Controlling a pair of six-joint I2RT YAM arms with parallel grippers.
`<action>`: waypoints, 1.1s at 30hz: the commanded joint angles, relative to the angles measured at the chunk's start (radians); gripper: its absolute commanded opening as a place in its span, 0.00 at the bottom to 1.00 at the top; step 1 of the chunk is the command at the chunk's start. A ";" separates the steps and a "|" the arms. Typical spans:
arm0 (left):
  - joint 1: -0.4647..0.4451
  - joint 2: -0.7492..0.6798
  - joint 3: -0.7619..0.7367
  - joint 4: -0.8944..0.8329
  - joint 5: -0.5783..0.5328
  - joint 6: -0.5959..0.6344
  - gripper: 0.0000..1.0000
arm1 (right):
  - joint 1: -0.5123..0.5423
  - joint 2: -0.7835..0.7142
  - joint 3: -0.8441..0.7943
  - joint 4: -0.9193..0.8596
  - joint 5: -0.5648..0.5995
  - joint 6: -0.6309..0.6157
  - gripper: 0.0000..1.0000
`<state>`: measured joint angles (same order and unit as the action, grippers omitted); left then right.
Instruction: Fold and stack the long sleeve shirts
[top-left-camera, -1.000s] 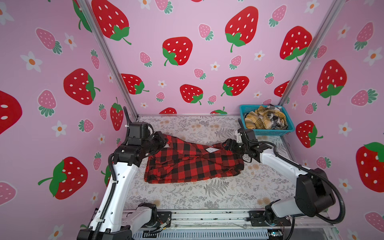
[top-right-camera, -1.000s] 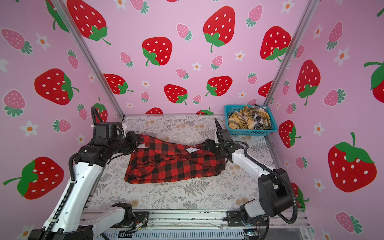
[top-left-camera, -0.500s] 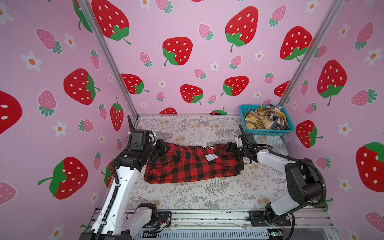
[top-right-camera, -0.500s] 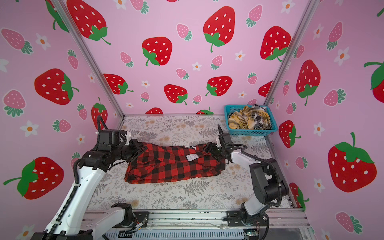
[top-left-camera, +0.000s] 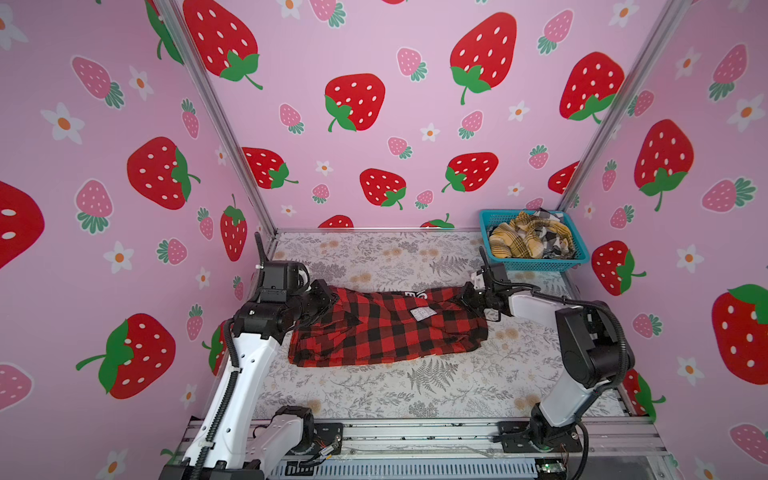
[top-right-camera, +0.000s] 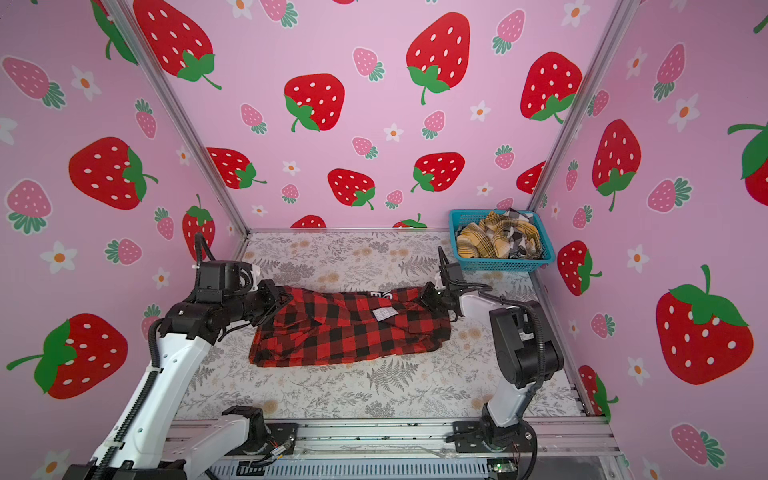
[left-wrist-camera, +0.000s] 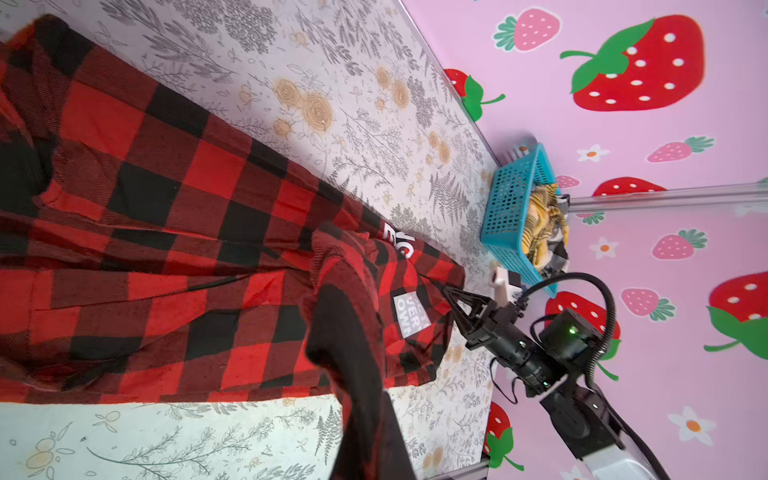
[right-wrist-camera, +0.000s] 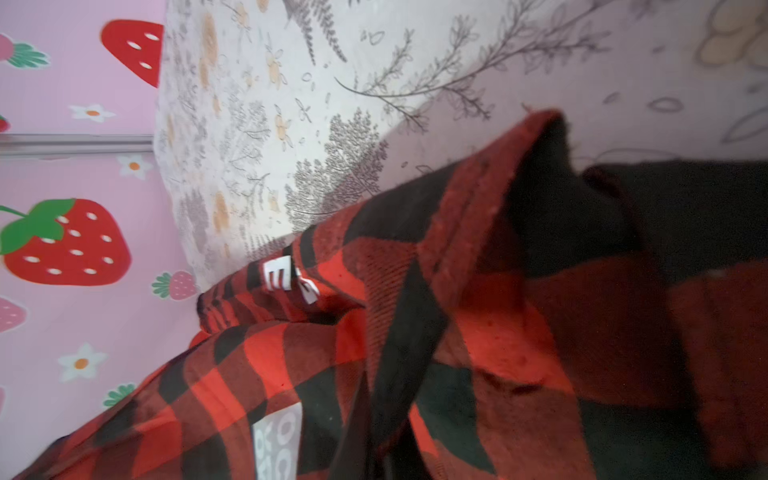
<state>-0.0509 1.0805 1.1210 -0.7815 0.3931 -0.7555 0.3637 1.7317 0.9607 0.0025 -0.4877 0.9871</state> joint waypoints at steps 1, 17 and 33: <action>0.025 0.148 0.084 0.040 -0.039 0.045 0.00 | -0.036 -0.008 0.042 0.031 -0.026 0.000 0.00; 0.264 0.442 0.123 0.007 -0.025 0.211 0.00 | 0.028 0.020 -0.186 0.363 -0.140 0.073 0.00; 0.367 0.638 0.028 0.081 -0.059 0.219 0.00 | 0.099 0.047 -0.237 0.423 -0.108 0.102 0.00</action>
<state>0.3115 1.7100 1.0698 -0.6861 0.3473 -0.5457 0.4564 1.7798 0.7059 0.4225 -0.6151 1.0771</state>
